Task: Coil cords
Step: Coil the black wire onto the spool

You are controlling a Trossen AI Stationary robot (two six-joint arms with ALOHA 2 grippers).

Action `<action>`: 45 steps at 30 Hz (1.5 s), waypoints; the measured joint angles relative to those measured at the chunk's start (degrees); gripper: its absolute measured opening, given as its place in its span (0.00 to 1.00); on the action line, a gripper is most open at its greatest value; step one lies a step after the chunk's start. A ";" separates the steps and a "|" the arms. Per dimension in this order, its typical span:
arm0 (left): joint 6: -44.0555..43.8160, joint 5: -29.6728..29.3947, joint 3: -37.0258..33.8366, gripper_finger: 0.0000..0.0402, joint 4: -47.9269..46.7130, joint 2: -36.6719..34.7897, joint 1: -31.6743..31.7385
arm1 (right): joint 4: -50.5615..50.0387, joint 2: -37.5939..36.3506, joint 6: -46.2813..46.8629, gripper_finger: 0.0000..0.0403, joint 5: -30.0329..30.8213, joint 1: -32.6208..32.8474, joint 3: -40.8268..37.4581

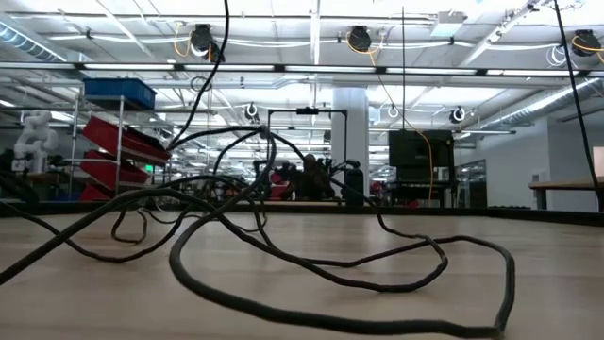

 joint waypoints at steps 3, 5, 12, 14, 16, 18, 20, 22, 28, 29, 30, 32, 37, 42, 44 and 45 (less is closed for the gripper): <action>-1.40 1.30 0.00 0.00 1.01 0.00 1.09 | 0.21 0.23 0.35 0.00 2.31 -0.17 0.00; -2.87 2.23 0.00 0.00 1.14 0.00 1.85 | 0.21 0.32 0.66 0.00 3.72 -0.32 0.00; -4.44 2.99 0.00 0.00 1.34 0.00 3.83 | 0.54 0.86 2.04 0.00 7.46 -0.83 -0.02; -4.42 3.49 0.00 0.00 2.16 0.00 4.31 | 0.53 0.99 2.48 0.00 8.82 -0.92 -0.02; -4.43 3.85 0.04 0.00 2.99 0.14 4.61 | 0.58 1.28 3.19 0.00 10.07 -1.14 -0.02; -4.44 3.89 0.07 0.00 3.14 0.21 4.92 | 0.60 1.46 3.37 0.00 10.98 -1.39 -0.02; -4.44 3.91 0.07 0.00 3.96 0.73 5.10 | 1.43 1.75 3.33 0.00 11.07 -1.79 -0.02; -4.44 3.93 0.07 0.01 4.76 1.29 5.36 | 2.06 1.81 3.36 0.00 11.03 -2.00 -0.06; -4.46 3.95 0.07 0.03 6.71 2.81 5.72 | 4.39 1.81 3.37 0.00 10.94 -2.12 -0.09; -4.46 3.95 0.07 0.03 6.71 3.02 5.72 | 4.51 1.81 3.38 0.00 10.93 -2.12 -0.09; -4.44 3.95 0.07 0.03 6.77 3.15 5.70 | 4.49 1.81 3.38 0.00 10.92 -2.12 -0.09; -4.43 3.92 0.07 0.03 7.05 3.23 5.47 | 4.43 1.81 3.38 0.00 10.85 -2.12 -0.09; -3.93 3.91 0.05 0.11 7.92 3.23 4.67 | 4.37 1.81 3.36 0.00 10.59 -2.12 -0.09; -2.86 3.93 0.04 0.23 9.06 3.17 3.77 | 4.41 1.81 2.67 0.00 10.59 -2.12 -0.09; -2.84 3.93 0.04 0.27 8.96 3.19 3.11 | 4.47 1.81 2.10 0.00 10.55 -2.10 -0.09; -2.86 3.91 0.04 0.28 8.96 3.19 2.70 | 4.46 1.79 1.93 0.00 10.51 -2.10 -0.09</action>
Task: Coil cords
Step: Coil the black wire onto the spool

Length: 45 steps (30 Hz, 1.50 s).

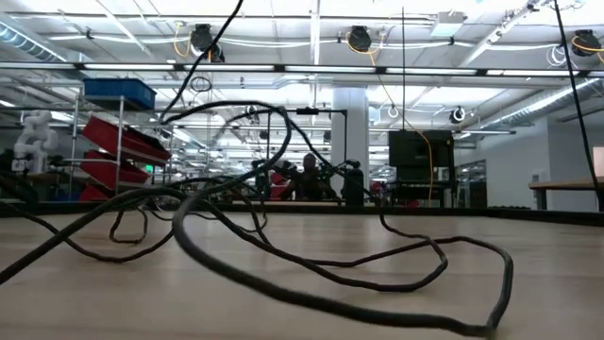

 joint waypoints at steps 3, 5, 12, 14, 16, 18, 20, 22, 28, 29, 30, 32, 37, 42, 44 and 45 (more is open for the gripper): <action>0.03 0.12 0.00 0.30 0.02 0.00 -1.35 | 0.00 0.00 -0.10 0.00 0.06 -0.01 0.00; 0.06 0.31 0.00 0.30 0.05 0.00 -2.06 | 0.04 0.00 -0.09 0.00 0.30 -0.02 0.00; -0.05 0.02 0.00 0.30 0.21 2.01 -2.21 | 3.76 -0.04 -2.36 0.00 -0.05 -0.04 0.00; -0.07 -0.05 0.00 0.30 0.21 3.16 -2.25 | 4.37 -0.04 -3.00 0.00 -0.10 0.22 0.00; -0.11 0.02 0.00 0.30 0.20 4.05 -3.23 | 4.70 -0.04 -3.47 0.00 -0.08 0.28 0.00; -1.40 0.91 0.00 0.30 0.25 4.94 -4.91 | 4.49 -0.20 -3.56 0.00 -0.14 0.33 0.00; -1.97 3.04 -0.02 0.30 0.17 5.40 -7.36 | 4.41 -0.39 -3.62 0.00 -0.04 0.31 0.02; -2.90 4.18 -0.02 0.30 0.18 5.60 -10.40 | 4.39 -0.64 -4.41 0.00 0.03 0.31 0.02; -1.95 -15.39 -0.09 0.30 -4.15 5.73 -20.42 | 4.36 -1.58 -4.83 0.00 -1.80 0.32 0.04; -1.12 -22.50 -0.09 0.30 -5.17 5.71 -21.24 | 4.45 -1.77 -4.81 0.00 -2.45 0.40 0.04; -0.85 -27.37 -0.08 0.30 -7.16 5.76 -21.55 | 4.42 -2.06 -4.81 0.00 -3.57 0.53 0.04; -2.89 -30.63 -0.26 0.30 -11.72 6.99 -21.66 | 4.28 -2.48 -4.74 0.00 -5.38 1.00 0.04; -9.37 -34.12 -4.00 0.30 -14.11 11.02 -18.87 | 4.25 -4.01 -5.14 0.00 -7.58 1.57 0.07; -10.86 -36.96 -4.70 0.30 -12.44 15.12 -14.87 | 4.00 -4.13 -5.43 0.00 -7.57 1.89 0.09; -9.75 -36.16 -4.72 0.30 -11.07 16.17 -14.25 | 4.13 -4.13 -6.02 0.00 -7.58 1.92 0.11; -9.28 -35.78 -4.66 0.30 -9.81 16.46 -13.77 | 4.17 -4.13 -6.08 0.00 -7.60 1.95 0.11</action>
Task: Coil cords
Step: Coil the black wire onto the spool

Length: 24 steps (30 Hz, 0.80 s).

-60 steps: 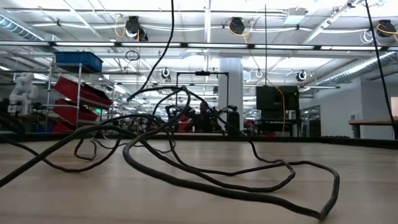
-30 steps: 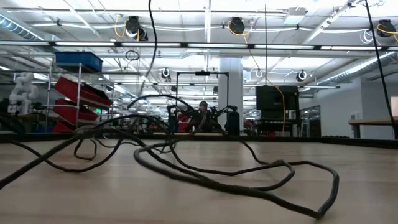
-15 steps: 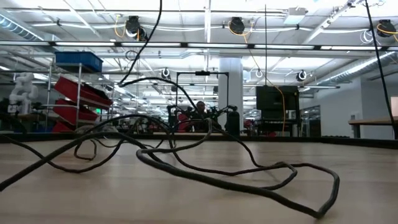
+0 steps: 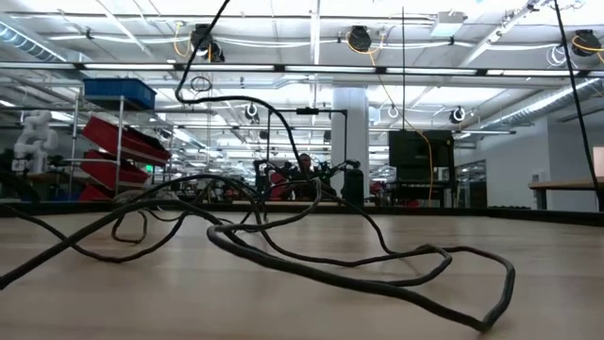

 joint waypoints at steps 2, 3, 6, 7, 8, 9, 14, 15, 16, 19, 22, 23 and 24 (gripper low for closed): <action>0.65 1.90 0.08 0.30 2.84 0.74 1.26 | 0.00 0.00 0.00 0.00 -0.02 -0.02 0.00; 2.00 3.75 0.06 0.30 4.50 1.10 1.81 | 0.00 0.00 -0.03 0.00 -0.01 -0.02 0.00; 8.11 9.70 0.00 0.30 11.81 1.34 2.77 | 0.00 0.00 -0.02 0.00 0.00 0.00 0.00; 9.47 10.66 0.04 0.30 14.27 1.29 2.90 | 0.00 0.02 -0.03 0.00 0.00 0.04 0.00; 10.69 11.25 0.05 0.30 16.14 1.29 2.89 | 0.00 0.02 -0.04 0.00 0.00 0.05 0.00; 11.72 11.82 0.05 0.30 17.34 1.29 2.89 | 0.00 0.04 -0.04 0.00 0.00 0.19 -0.02; 14.26 12.40 0.07 0.30 17.96 1.29 2.50 | -0.02 0.06 -0.07 0.00 0.00 0.26 0.00; 14.27 12.47 0.07 0.30 17.97 1.29 2.41 | -0.02 0.06 -0.07 0.00 0.00 0.26 0.00; 14.38 12.75 0.07 0.30 17.95 1.29 2.37 | -0.02 0.07 -0.07 0.00 0.00 0.26 0.00; 15.96 14.78 0.07 0.30 17.95 1.28 2.14 | -0.02 0.09 -0.07 0.00 0.00 0.26 0.00; 17.37 14.82 0.20 0.30 17.90 0.82 1.20 | -0.02 0.09 -0.07 0.00 0.02 0.26 0.00; 17.46 14.85 0.22 0.30 17.89 0.26 0.77 | -0.03 0.09 -0.07 0.00 0.02 0.26 -0.01; 17.70 14.85 0.24 0.30 17.92 -0.33 0.37 | -0.02 0.09 -0.13 0.00 0.02 0.26 -0.01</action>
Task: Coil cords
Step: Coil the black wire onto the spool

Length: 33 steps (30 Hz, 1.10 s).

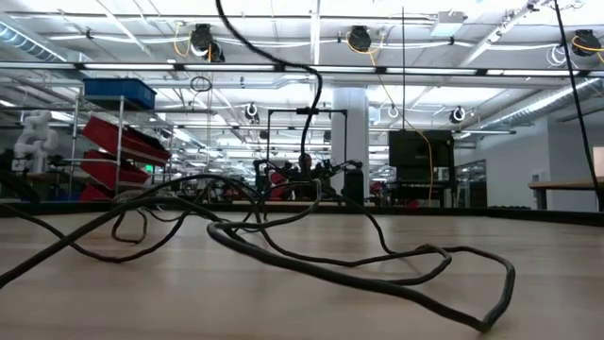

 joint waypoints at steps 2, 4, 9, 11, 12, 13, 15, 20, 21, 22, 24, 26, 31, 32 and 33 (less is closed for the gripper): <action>0.12 0.00 0.16 0.30 0.25 -1.07 -0.69 | 0.00 0.00 -0.15 0.00 0.01 0.00 -0.01; 0.12 0.04 0.17 0.30 0.16 -1.67 -1.10 | 0.00 0.00 -0.15 0.00 0.02 0.00 -0.01; 0.12 0.94 0.17 0.30 0.00 -2.05 -1.76 | 0.02 0.00 -0.15 0.00 0.02 0.00 -0.01; -0.32 1.04 0.17 0.30 -0.02 -2.06 -1.83 | 0.03 0.00 -0.15 0.00 0.02 0.00 -0.01; -0.67 1.05 0.16 0.30 -0.05 -2.06 -1.73 | 0.04 0.00 -0.15 0.00 0.02 0.00 -0.01; -0.85 1.05 0.15 0.30 -0.06 -2.06 -1.52 | 0.04 0.00 -0.15 0.00 0.02 0.00 -0.01; -0.96 0.54 0.15 0.30 -0.09 -2.06 -1.04 | 0.04 0.00 -0.15 0.00 0.02 0.00 -0.01; -3.63 -4.76 0.15 0.30 -1.07 -2.06 -1.04 | 0.04 0.00 -0.15 0.00 0.02 0.00 -0.01; -3.58 -5.72 0.14 0.30 -1.07 -2.06 -1.29 | 0.04 0.00 -0.16 0.00 0.02 0.00 -0.01; -3.58 -6.19 0.13 0.30 -1.07 -2.06 -1.40 | 0.04 0.00 -0.20 0.00 0.02 0.00 -0.01; -3.74 -5.86 0.13 0.30 -1.00 -2.06 -1.50 | 0.04 0.00 -0.35 0.00 0.02 0.00 -0.01; -4.45 -3.18 0.13 0.30 -1.02 -2.06 -0.99 | 0.04 0.00 -0.35 0.00 0.02 0.00 -0.01; -8.72 0.66 0.11 0.30 -1.82 -2.06 0.89 | 0.09 0.00 -0.35 0.00 0.02 0.00 -0.01; -8.94 0.66 0.11 0.30 -2.24 -2.06 1.00 | 0.09 0.00 -0.35 0.00 0.00 0.00 -0.01; -8.98 0.58 0.11 0.30 -2.81 -2.03 1.03 | 0.09 0.00 -0.35 0.00 0.02 0.00 -0.03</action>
